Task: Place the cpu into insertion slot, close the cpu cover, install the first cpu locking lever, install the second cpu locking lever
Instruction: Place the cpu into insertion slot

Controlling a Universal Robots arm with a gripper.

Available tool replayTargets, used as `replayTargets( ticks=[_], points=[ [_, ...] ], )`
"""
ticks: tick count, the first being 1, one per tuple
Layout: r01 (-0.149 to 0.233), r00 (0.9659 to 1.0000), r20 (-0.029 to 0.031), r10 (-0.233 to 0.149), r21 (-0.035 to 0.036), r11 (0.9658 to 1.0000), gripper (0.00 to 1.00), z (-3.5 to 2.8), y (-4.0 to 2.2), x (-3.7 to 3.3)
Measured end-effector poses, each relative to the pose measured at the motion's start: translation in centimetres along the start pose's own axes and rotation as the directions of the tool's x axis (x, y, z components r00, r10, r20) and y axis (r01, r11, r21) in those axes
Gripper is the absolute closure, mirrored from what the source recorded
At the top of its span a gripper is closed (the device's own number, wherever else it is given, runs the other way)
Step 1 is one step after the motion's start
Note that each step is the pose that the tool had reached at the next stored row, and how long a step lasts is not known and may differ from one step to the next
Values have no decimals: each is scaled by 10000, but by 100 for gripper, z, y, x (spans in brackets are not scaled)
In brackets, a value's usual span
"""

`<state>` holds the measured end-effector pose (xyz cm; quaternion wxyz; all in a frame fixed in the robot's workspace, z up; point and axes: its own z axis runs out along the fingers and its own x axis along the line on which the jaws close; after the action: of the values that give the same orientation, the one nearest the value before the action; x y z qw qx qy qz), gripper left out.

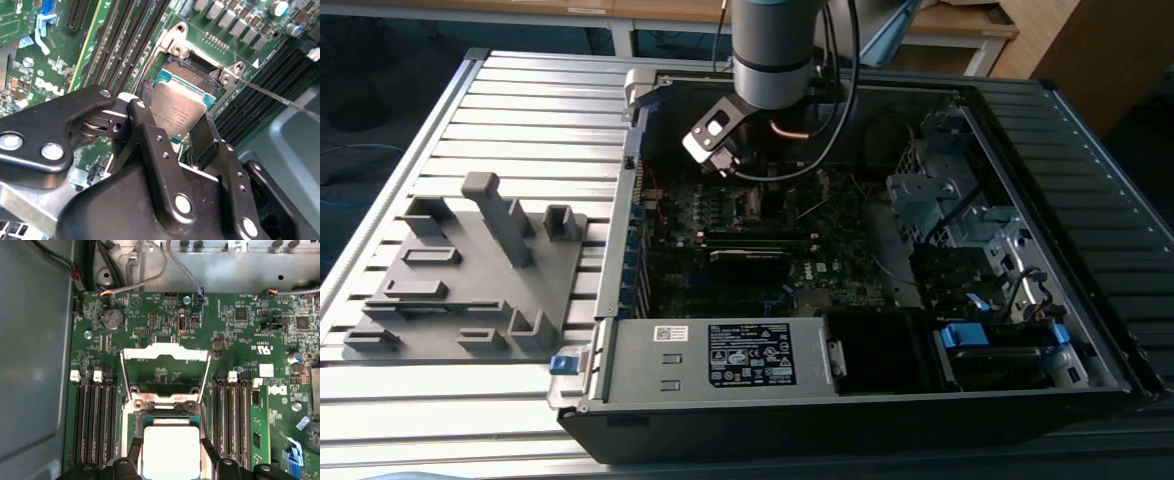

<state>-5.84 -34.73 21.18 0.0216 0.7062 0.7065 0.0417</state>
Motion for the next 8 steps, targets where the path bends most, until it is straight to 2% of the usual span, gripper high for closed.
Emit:
replayTargets(
  ticks=[8],
  points=[
    [-36,10000,5,36,1,10000,46,44,-24,12]
  ],
)
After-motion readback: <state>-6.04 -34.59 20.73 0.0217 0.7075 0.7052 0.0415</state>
